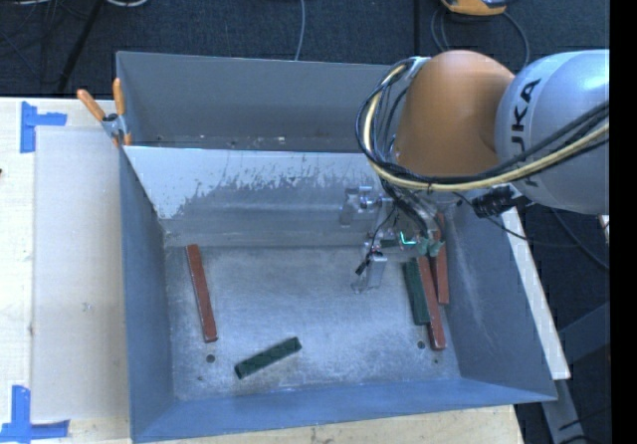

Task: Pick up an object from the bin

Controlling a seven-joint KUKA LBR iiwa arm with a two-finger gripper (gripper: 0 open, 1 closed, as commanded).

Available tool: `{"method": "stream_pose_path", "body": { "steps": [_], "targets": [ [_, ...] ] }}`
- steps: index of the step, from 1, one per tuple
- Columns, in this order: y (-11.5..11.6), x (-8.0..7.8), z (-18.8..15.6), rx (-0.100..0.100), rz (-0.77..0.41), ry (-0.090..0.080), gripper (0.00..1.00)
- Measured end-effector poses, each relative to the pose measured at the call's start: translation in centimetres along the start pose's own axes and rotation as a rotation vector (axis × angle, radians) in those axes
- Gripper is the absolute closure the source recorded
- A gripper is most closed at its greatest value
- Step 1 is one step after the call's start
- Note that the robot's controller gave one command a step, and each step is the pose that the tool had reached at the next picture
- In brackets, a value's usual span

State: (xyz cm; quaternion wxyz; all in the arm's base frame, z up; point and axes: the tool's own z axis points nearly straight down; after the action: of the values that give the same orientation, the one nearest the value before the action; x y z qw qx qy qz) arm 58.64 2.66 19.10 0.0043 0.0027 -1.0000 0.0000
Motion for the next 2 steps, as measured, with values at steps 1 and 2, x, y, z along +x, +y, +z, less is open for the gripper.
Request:
{"method": "stream_pose_path", "body": {
  "steps": [1, 2],
  "targets": [
    [9.0, 5.3, 7.4, -0.002, -0.075, 0.002, 0.0],
    [10.8, 9.4, 12.3, 0.001, -0.181, -0.007, 0.0]
  ]
}}
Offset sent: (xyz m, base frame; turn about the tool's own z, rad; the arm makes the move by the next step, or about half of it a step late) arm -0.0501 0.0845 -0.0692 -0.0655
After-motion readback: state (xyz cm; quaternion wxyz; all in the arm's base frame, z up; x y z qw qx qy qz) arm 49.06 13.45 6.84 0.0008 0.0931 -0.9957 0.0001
